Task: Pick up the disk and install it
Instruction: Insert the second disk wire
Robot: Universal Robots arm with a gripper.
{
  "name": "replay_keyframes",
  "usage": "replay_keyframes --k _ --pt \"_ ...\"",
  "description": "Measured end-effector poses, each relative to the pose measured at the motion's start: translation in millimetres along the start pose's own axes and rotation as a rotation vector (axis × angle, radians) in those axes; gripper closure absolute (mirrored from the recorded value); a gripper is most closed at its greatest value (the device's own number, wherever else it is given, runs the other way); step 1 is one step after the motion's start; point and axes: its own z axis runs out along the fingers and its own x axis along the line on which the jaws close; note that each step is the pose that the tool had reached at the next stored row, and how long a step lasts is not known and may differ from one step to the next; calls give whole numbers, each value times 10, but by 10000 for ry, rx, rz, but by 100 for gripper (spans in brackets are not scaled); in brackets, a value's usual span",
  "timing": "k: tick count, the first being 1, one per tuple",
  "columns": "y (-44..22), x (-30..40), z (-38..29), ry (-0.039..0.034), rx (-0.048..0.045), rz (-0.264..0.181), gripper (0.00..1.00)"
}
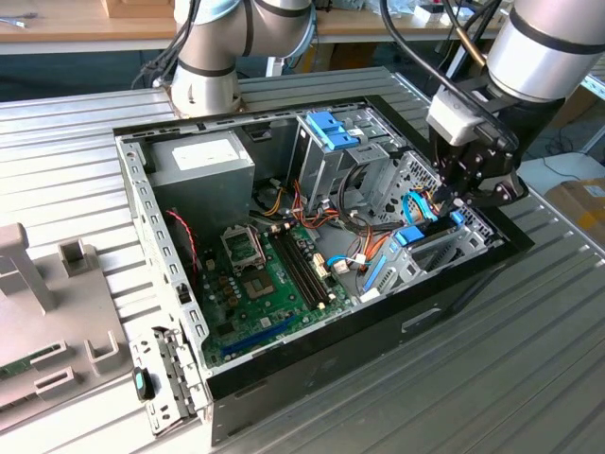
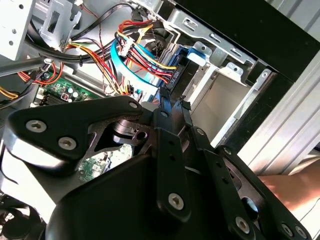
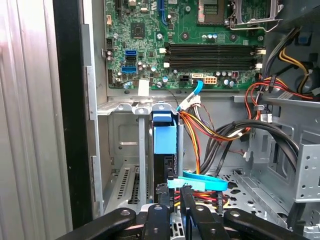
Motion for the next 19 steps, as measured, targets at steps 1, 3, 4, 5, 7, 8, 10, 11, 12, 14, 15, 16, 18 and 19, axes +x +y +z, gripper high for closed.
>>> replay_keyframes --k 1,3,4,5,7,8,10,11,12,14,15,16,18,19 --pt "0 0 0 -2 0 0 76" --pt "-1 0 -3 2 0 0 76" --pt "-1 0 -4 1 0 0 76" --pt "-2 0 -14 1 0 -1 76" --pt "-4 -1 -27 1 0 0 76" --pt "-4 -1 -28 1 0 0 76" --pt "-5 -1 -29 1 0 -1 76" --pt "-5 -1 -30 1 0 -1 76" --pt "-5 -1 -30 1 0 0 76" --pt "-5 -1 -31 1 0 0 76" --pt "-7 -1 -31 2 -10 0 76" --pt "-13 -2 -32 9 -33 -2 76" --pt "-23 -3 -29 11 -75 0 76" --pt "-25 -3 -28 10 -88 1 76"
